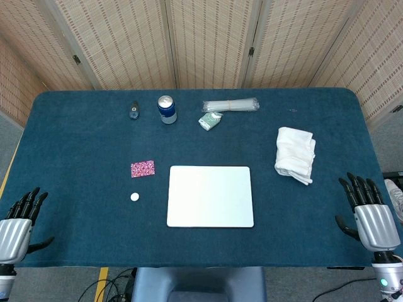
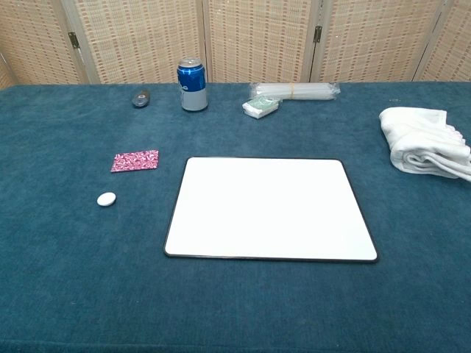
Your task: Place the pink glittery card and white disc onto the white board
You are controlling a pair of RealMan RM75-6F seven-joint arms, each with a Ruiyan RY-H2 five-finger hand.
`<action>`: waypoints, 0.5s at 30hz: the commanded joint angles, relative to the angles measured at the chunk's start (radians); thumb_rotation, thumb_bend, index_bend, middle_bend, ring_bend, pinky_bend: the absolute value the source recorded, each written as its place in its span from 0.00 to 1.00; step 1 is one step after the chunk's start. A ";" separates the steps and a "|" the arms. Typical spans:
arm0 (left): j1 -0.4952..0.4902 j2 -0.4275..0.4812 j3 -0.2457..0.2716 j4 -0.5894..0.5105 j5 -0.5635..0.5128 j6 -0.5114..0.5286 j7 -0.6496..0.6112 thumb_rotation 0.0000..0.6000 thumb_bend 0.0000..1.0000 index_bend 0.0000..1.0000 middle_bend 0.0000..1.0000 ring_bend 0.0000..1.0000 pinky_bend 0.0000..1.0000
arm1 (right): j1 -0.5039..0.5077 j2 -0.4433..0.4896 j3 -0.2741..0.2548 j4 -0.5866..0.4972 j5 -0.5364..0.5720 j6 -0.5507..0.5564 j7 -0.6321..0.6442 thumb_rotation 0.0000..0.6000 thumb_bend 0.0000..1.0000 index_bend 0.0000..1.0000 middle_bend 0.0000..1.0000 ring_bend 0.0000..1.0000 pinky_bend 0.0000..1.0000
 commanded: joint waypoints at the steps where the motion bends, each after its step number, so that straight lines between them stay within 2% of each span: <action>1: 0.003 0.000 0.002 -0.003 0.004 0.005 0.008 1.00 0.13 0.00 0.01 0.05 0.17 | 0.000 0.000 -0.001 -0.001 -0.001 -0.001 -0.002 1.00 0.22 0.00 0.00 0.00 0.00; 8: 0.018 -0.001 0.029 -0.013 0.067 0.043 0.008 1.00 0.13 0.00 0.01 0.06 0.17 | -0.009 0.008 -0.015 -0.008 -0.028 0.014 0.009 1.00 0.22 0.00 0.00 0.00 0.00; 12: 0.009 -0.007 0.027 -0.006 0.074 0.036 0.007 1.00 0.13 0.00 0.02 0.06 0.17 | -0.015 0.014 -0.024 -0.011 -0.036 0.016 0.017 1.00 0.22 0.00 0.00 0.00 0.00; 15: 0.014 -0.039 0.012 0.009 0.083 0.069 0.024 1.00 0.13 0.00 0.10 0.10 0.21 | -0.019 0.005 -0.014 -0.012 -0.027 0.030 -0.014 1.00 0.22 0.00 0.00 0.00 0.00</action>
